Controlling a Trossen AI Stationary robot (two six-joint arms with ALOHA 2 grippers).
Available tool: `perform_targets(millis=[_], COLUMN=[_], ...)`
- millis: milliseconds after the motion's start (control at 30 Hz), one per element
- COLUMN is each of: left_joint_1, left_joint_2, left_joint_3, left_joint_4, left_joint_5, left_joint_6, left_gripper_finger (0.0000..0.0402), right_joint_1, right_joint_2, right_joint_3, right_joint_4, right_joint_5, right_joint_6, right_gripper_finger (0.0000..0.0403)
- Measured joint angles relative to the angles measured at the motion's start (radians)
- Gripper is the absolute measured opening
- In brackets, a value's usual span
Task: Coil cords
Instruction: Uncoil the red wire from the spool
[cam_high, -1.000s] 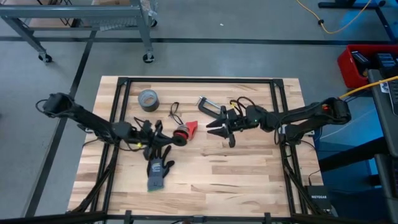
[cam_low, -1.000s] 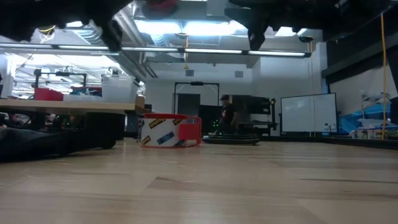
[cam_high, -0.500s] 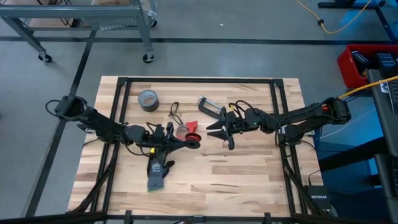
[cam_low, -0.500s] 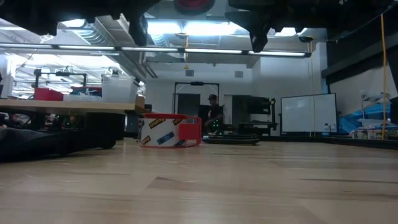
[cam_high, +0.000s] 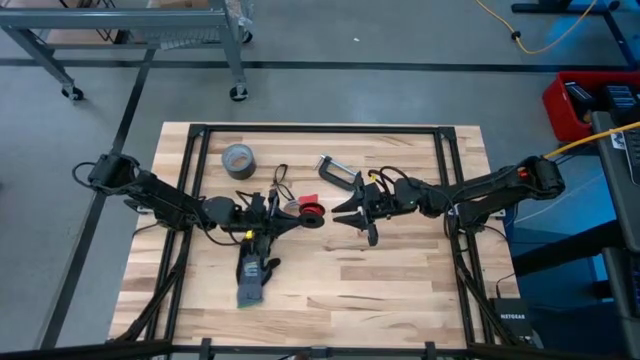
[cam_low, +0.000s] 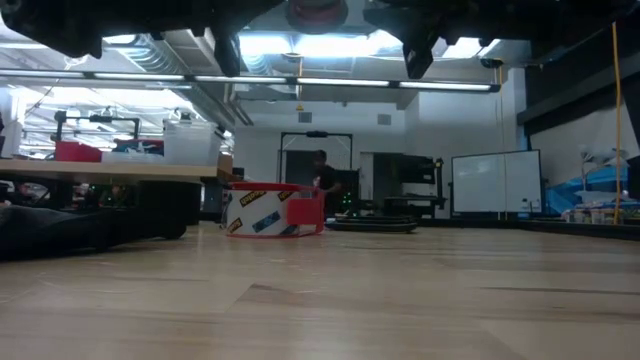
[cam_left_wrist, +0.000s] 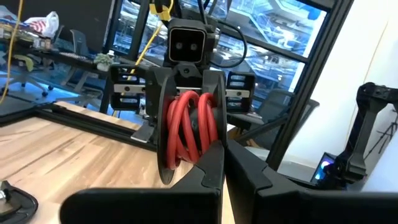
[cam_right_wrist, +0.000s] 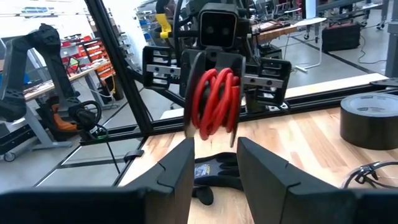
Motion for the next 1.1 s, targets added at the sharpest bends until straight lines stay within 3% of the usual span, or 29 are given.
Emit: perform_targets(millis=[533, 1100], left_joint_1=[-0.001, 0.001], left_joint_2=[0.145, 0.146], left_joint_3=[0.129, 0.145], left_joint_4=[-0.026, -0.026], left_joint_5=[0.009, 0.008], left_joint_6=[0.005, 0.041], left_gripper_finger=[0.0000, 0.0000], right_joint_1=[0.000, 0.000], right_joint_2=[0.000, 0.000], right_joint_3=[0.000, 0.001], right_joint_4=[-0.005, -0.008], right_joint_5=[0.003, -0.005], right_joint_6=[-0.001, -0.001], right_gripper_finger=[0.0126, 0.0126])
